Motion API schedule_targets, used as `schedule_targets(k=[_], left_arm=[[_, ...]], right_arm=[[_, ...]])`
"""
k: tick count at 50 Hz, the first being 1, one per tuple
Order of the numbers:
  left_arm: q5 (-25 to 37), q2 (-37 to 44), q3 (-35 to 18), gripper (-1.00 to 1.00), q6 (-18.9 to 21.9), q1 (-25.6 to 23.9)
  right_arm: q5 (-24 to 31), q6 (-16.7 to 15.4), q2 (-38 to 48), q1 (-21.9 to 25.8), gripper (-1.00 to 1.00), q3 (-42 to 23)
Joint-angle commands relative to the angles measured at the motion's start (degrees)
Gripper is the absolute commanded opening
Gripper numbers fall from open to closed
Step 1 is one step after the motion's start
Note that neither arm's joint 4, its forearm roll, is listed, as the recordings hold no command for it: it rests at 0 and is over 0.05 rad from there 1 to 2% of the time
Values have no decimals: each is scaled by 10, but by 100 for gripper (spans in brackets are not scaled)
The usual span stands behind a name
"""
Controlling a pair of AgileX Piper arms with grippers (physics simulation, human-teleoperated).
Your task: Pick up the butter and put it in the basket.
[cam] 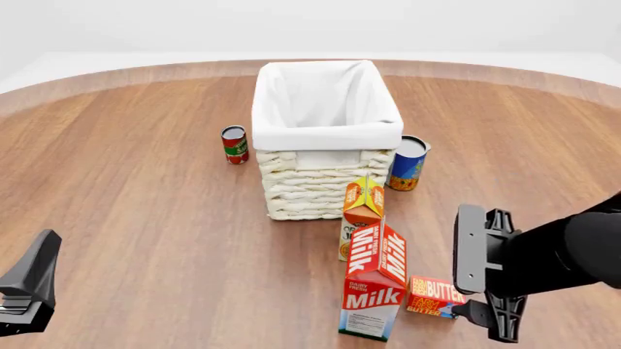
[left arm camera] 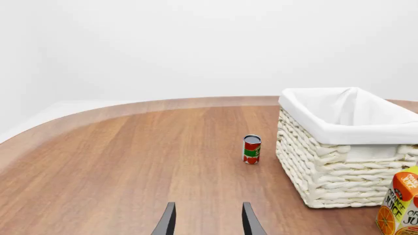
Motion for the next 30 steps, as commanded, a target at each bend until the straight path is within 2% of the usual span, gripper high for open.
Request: schedule_targets(k=[1,30], left_arm=[[0,0,0,100,0,0],[0,0,0,100,0,0]], right_arm=[[-8,2,5,-1,100,4],[-46,11,39,7,100,13]])
